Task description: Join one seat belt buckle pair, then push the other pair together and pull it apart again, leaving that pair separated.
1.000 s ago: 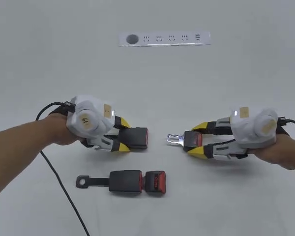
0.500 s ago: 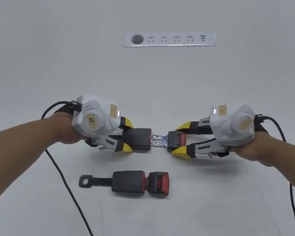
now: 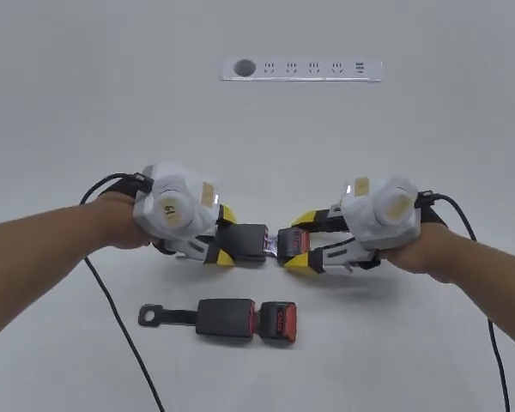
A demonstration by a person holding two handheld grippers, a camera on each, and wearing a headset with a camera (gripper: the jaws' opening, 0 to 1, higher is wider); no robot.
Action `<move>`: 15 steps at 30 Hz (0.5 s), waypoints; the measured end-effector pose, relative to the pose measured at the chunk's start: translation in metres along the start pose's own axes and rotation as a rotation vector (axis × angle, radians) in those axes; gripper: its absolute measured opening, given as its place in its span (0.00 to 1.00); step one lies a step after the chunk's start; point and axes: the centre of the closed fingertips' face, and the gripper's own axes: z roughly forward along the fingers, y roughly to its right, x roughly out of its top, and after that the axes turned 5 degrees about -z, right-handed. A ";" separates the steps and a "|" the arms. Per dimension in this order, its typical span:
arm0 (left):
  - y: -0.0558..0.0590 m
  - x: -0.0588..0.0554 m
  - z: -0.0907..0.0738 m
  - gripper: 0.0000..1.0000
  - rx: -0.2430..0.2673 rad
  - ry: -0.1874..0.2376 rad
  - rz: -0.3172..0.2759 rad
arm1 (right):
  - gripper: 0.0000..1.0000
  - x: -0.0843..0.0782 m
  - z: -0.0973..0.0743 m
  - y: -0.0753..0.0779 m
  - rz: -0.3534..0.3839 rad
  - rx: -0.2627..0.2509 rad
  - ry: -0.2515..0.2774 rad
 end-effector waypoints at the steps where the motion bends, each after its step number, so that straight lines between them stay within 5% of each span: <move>1: -0.001 -0.001 0.000 0.33 -0.002 0.002 0.006 | 0.34 -0.001 0.000 0.000 -0.010 0.000 -0.027; 15: -0.001 -0.002 0.001 0.32 0.000 0.016 -0.014 | 0.34 0.001 0.002 0.005 0.012 -0.002 -0.084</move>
